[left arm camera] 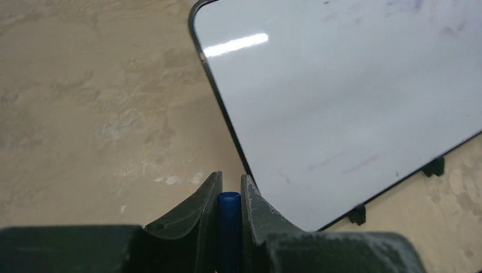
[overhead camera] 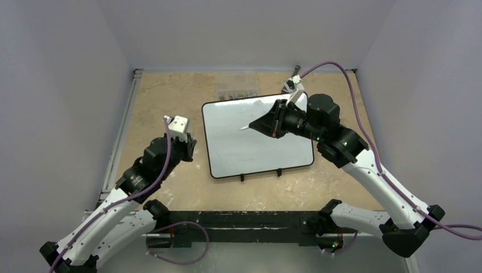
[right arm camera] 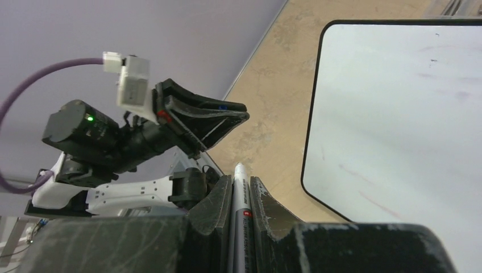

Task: Write a sentence on the whiteboard
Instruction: Place the pen cap at the center of the board, then hold the whiteboard on the whiteboard stand.

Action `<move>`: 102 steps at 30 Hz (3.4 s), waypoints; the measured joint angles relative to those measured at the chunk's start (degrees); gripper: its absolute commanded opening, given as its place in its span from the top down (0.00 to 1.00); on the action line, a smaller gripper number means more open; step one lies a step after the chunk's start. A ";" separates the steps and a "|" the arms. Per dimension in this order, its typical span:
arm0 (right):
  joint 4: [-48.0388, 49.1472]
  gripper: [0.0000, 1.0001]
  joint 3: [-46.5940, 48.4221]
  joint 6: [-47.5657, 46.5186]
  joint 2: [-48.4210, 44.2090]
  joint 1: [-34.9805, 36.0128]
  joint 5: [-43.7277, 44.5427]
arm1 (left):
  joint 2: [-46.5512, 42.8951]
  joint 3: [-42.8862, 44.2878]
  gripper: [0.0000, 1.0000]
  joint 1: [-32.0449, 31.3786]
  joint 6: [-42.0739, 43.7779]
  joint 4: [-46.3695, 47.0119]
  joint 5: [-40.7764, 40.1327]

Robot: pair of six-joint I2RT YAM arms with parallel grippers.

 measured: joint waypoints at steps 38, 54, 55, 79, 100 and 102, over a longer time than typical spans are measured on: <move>1.42 1.00 -7.17 -0.55 -2.93 0.00 2.01 | 7.48 -26.16 0.63 9.16 -31.54 16.13 -23.82; 1.44 1.00 -7.21 -1.01 -2.93 0.00 3.56 | 5.29 -25.81 0.28 9.49 -34.27 11.47 -25.20; 1.44 1.00 -7.21 -1.14 -2.93 0.00 3.80 | 4.96 -25.22 0.28 9.49 -34.27 10.27 -25.20; 4.44 1.00 -12.22 -4.70 -6.45 0.00 7.45 | 40.33 43.58 0.15 12.81 0.81 -16.39 17.35; -0.11 1.00 -12.90 -5.64 -14.84 0.00 8.83 | 80.96 77.15 0.27 21.59 14.80 -34.73 53.94; -0.48 1.00 -13.05 -5.64 -14.82 0.00 8.81 | 81.88 77.29 0.30 21.97 15.26 -35.17 54.99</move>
